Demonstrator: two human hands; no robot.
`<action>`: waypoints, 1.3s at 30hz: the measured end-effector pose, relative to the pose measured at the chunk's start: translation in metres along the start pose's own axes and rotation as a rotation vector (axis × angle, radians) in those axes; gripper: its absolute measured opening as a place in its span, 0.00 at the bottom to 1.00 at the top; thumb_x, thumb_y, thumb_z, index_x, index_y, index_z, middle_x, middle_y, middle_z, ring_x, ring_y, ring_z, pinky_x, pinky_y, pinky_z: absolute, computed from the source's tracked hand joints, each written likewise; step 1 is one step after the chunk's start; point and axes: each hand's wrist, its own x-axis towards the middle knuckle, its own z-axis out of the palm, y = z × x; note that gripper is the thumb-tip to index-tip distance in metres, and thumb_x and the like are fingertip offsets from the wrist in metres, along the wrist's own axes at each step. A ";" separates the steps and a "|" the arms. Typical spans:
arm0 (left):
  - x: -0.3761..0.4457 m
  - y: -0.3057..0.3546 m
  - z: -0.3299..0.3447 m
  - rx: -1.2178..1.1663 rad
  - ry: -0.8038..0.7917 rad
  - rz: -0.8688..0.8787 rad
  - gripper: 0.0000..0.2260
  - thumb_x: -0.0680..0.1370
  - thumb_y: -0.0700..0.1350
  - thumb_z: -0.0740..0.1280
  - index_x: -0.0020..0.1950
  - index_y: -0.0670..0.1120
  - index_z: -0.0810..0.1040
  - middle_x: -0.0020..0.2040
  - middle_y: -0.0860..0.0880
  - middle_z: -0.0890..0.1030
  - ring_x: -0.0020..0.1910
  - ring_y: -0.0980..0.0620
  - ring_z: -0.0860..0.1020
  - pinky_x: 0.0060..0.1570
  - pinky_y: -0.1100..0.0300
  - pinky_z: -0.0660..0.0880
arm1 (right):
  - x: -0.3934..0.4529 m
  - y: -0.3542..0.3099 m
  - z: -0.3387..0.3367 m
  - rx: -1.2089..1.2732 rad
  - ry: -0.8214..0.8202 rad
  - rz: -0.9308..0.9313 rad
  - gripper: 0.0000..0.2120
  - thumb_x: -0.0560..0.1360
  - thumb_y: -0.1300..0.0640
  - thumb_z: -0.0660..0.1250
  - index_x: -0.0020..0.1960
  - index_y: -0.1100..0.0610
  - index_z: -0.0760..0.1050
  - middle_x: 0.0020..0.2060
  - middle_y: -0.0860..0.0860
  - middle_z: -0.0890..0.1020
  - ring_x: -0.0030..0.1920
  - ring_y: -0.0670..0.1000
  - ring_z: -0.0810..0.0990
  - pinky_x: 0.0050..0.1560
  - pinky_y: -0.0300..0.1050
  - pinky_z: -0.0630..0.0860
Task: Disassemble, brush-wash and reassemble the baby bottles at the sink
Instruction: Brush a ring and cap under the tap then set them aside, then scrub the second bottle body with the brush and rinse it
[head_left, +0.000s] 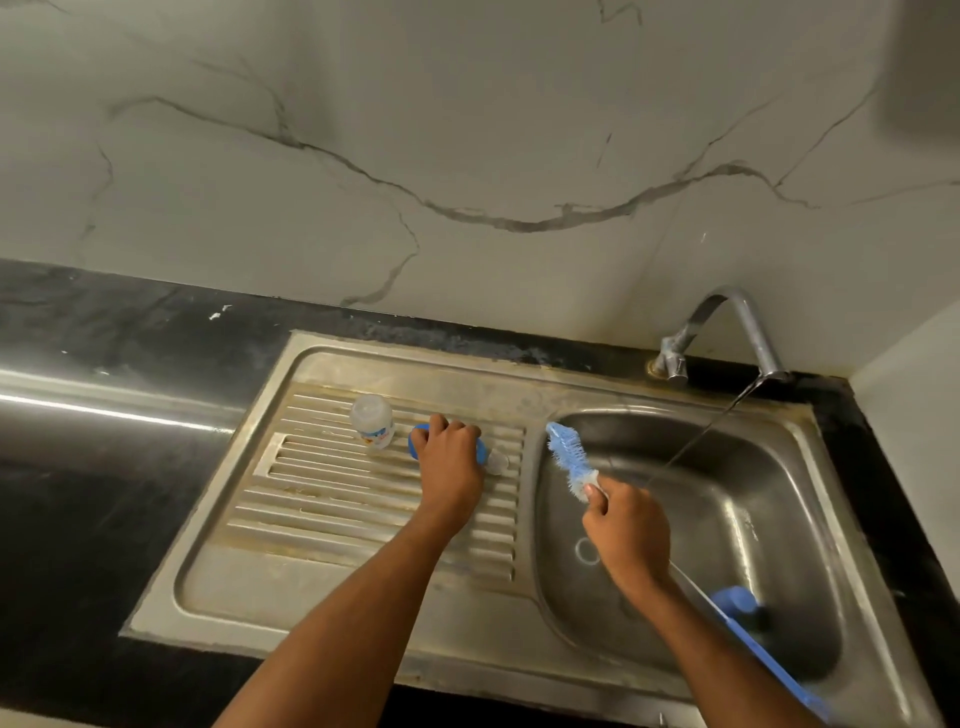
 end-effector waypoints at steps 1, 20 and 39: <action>0.000 -0.001 0.001 0.009 -0.012 0.005 0.12 0.73 0.42 0.73 0.56 0.52 0.82 0.53 0.54 0.82 0.59 0.49 0.69 0.58 0.51 0.62 | -0.001 0.000 0.000 0.000 0.001 0.010 0.05 0.74 0.57 0.69 0.40 0.57 0.80 0.32 0.57 0.82 0.35 0.63 0.80 0.33 0.46 0.68; 0.001 0.013 -0.026 -0.024 -0.028 0.000 0.24 0.67 0.49 0.73 0.64 0.51 0.79 0.56 0.51 0.82 0.60 0.47 0.71 0.57 0.48 0.62 | -0.006 0.008 -0.008 0.003 0.016 0.046 0.06 0.75 0.57 0.67 0.42 0.57 0.81 0.34 0.56 0.83 0.36 0.61 0.80 0.34 0.44 0.64; -0.052 0.124 0.071 -0.158 -0.333 0.161 0.16 0.68 0.45 0.72 0.53 0.42 0.83 0.51 0.42 0.84 0.54 0.41 0.81 0.48 0.51 0.80 | -0.021 0.107 -0.024 0.003 -0.019 0.164 0.08 0.77 0.55 0.66 0.41 0.56 0.79 0.34 0.54 0.82 0.35 0.57 0.80 0.33 0.43 0.65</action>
